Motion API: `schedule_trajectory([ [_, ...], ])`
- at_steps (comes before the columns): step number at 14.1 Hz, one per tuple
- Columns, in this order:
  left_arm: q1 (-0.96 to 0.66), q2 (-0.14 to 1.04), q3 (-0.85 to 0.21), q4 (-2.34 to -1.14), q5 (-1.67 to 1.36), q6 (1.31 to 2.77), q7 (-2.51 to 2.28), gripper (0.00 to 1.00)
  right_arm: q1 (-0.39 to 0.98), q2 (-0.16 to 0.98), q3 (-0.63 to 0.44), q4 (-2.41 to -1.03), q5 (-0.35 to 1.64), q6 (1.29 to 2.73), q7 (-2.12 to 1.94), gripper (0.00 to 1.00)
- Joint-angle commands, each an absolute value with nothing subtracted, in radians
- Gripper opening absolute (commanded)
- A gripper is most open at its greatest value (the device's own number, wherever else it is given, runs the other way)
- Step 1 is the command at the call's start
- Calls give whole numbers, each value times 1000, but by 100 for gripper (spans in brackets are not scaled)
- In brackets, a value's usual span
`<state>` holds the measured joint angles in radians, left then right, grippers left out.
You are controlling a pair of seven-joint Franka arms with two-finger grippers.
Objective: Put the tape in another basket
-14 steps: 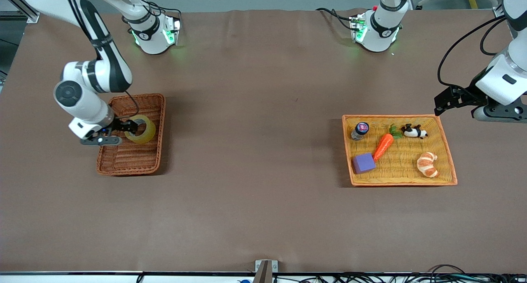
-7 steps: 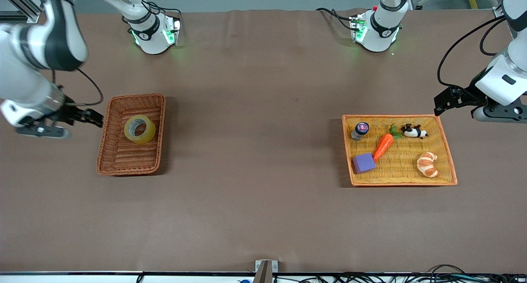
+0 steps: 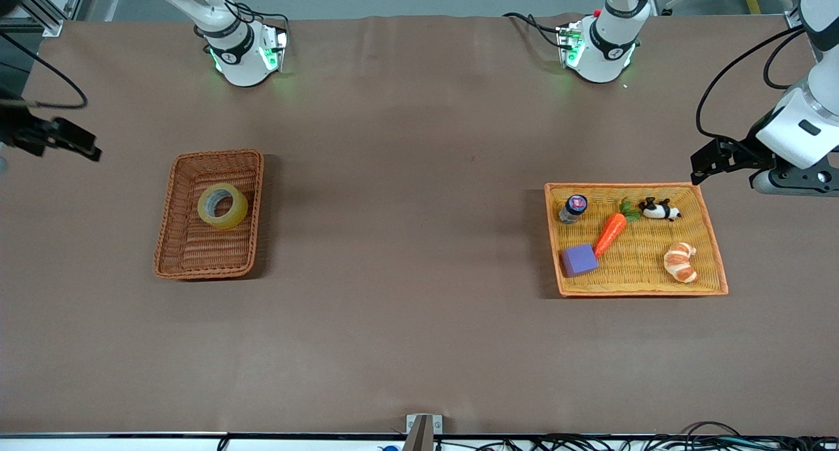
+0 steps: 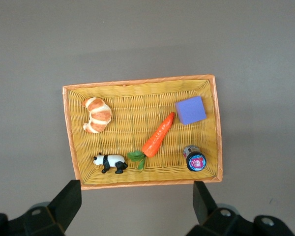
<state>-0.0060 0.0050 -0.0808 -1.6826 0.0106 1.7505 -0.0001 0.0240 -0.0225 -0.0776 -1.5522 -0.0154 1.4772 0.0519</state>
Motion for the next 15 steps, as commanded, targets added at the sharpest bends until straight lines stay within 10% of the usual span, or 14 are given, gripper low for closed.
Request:
schedule_trajectory([
  [1,6,2,-89,-1683,-2,1759,25,100,14,-11,-67,-1496,6,1424,48,100],
  [15,5,0,-89,-1681,-23,1761,6,100,17,-37,-67,-1535,-5,1468,0,100],
])
